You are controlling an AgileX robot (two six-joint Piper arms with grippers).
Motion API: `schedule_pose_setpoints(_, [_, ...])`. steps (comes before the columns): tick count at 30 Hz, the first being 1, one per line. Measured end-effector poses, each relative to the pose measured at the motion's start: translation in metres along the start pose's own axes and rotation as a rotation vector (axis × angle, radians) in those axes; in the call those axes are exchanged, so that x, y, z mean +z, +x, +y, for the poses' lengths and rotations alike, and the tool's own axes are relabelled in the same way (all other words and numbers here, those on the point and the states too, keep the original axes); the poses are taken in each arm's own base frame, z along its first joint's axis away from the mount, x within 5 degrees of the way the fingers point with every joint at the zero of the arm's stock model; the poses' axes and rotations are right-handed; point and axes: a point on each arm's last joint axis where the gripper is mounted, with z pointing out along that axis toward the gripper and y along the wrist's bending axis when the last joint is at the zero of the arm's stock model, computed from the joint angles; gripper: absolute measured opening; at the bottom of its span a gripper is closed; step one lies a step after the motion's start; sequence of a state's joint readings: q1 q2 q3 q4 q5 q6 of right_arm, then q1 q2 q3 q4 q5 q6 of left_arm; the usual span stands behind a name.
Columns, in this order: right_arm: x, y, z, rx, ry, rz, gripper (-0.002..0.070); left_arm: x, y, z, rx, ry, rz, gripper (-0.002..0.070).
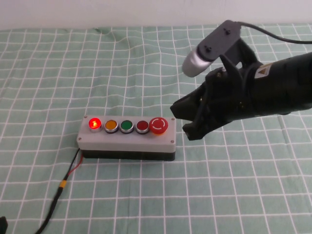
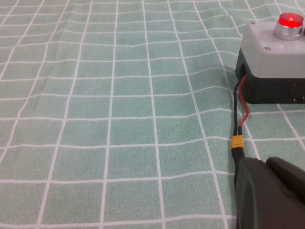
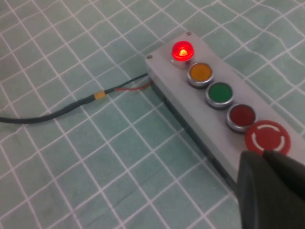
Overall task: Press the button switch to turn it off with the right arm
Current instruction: 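Press the lit red button on the button box to turn it off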
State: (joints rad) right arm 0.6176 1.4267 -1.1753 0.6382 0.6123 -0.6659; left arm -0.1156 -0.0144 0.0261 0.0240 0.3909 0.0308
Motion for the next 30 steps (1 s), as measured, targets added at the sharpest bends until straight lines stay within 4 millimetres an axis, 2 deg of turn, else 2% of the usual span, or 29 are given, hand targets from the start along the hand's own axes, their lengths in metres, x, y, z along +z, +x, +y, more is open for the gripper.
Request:
schedule_pose_setpoints(5, [0.014,-0.01,0.005,-0.023,-0.002,0.015,-0.0012,0.0,0.0,0.0,0.0,0.0,0.0,-0.0003])
schedule_pose_setpoints(13, [0.024,-0.027,0.001,-0.034,-0.002,-0.003,-0.0012,0.0,0.0,0.0,0.0,0.0,0.0,-0.0003])
schedule_pose_setpoints(18, [0.039,-0.034,-0.001,-0.033,-0.011,0.004,-0.0012,0.0,0.0,0.0,0.0,0.0,0.0,-0.0003])
schedule_pose_setpoints(26, [0.095,-0.05,0.018,-0.144,-0.074,0.07,-0.0012,0.0,0.0,0.0,0.0,0.0,0.0,-0.0003])
schedule_pose_setpoints(30, [0.123,-0.058,0.018,-0.168,-0.078,0.087,-0.0012,0.0,0.0,0.0,0.0,0.0,0.0,-0.0003])
